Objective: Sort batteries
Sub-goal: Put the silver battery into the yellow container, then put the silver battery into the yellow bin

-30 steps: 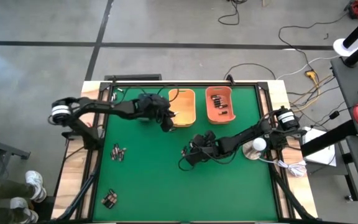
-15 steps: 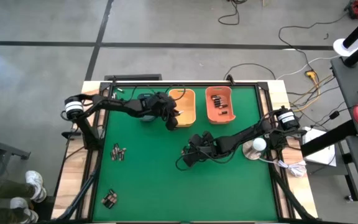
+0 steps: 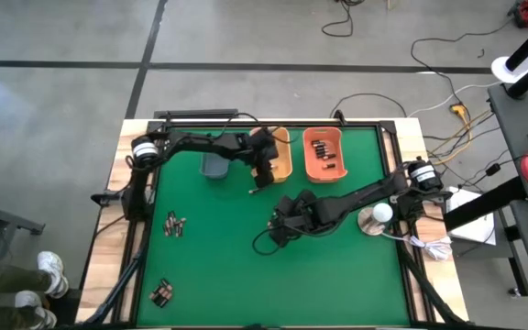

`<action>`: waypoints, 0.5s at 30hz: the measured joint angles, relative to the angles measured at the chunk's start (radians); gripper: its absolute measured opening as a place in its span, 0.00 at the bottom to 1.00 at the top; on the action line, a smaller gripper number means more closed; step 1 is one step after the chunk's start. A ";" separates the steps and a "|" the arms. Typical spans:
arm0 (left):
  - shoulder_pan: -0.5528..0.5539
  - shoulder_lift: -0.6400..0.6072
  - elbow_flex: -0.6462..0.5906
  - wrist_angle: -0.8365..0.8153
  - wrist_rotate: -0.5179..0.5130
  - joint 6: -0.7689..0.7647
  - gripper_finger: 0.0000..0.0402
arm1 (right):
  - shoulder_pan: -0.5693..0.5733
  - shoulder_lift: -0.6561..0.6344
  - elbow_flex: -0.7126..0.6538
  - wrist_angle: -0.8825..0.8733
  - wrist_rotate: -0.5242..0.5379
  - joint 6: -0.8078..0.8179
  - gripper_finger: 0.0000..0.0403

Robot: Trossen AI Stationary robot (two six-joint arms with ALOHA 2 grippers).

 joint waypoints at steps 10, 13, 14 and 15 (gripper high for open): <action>0.003 -0.023 0.078 -0.132 -0.006 0.063 0.19 | 0.002 -0.001 0.102 -0.102 0.003 0.030 0.41; 0.004 -0.038 0.095 -0.158 -0.015 0.081 0.26 | 0.002 -0.004 0.128 -0.137 0.004 0.020 0.43; 0.004 -0.046 0.099 -0.163 -0.014 0.089 0.28 | 0.002 -0.006 0.135 -0.154 0.003 0.018 0.43; 0.004 -0.058 0.103 -0.170 -0.014 0.097 0.30 | 0.002 -0.008 0.141 -0.172 0.003 0.017 0.44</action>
